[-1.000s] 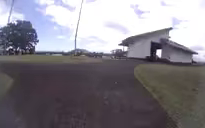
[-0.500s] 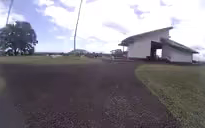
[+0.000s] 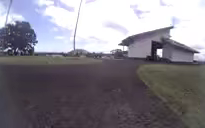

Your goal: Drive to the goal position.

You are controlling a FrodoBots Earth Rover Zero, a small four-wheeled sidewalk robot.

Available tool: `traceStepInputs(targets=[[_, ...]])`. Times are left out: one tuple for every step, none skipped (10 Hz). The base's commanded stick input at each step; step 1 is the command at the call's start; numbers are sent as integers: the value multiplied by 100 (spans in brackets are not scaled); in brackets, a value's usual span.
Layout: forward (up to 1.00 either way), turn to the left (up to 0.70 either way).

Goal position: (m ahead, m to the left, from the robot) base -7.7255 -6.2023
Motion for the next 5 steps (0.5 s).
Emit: traceStepInputs(targets=[[50,0],[50,0],[50,0],[50,0],[50,0]])
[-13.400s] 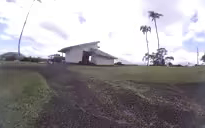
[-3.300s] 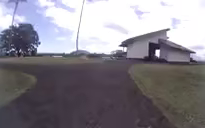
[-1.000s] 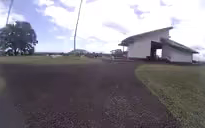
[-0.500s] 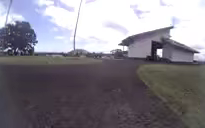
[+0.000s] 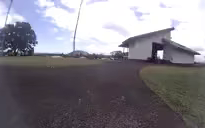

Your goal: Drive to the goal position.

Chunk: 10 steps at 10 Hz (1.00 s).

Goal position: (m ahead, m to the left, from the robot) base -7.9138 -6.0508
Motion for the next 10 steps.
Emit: traceStepInputs(targets=[[50,0],[50,0],[50,0],[50,0],[50,0],[50,0],[50,0],[50,0],[50,0],[50,0]])
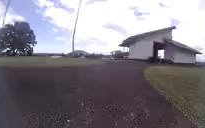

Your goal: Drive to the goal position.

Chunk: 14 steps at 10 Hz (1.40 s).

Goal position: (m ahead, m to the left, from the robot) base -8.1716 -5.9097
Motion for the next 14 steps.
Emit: traceStepInputs(targets=[[50,0],[50,0],[50,0],[26,0],[0,0],[0,0],[0,0],[0,0],[0,0],[0,0],[0,0],[0,0],[0,0],[0,-28]])
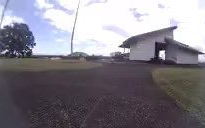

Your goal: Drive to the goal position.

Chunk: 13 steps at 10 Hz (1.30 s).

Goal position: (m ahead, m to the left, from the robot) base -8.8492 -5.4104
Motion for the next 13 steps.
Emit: traceStepInputs(targets=[[0,-50],[0,-50],[0,-50],[0,-50],[0,-50],[0,-50],[0,-50],[0,-50],[0,-50],[0,-50],[0,-50],[0,-50],[0,-50]])
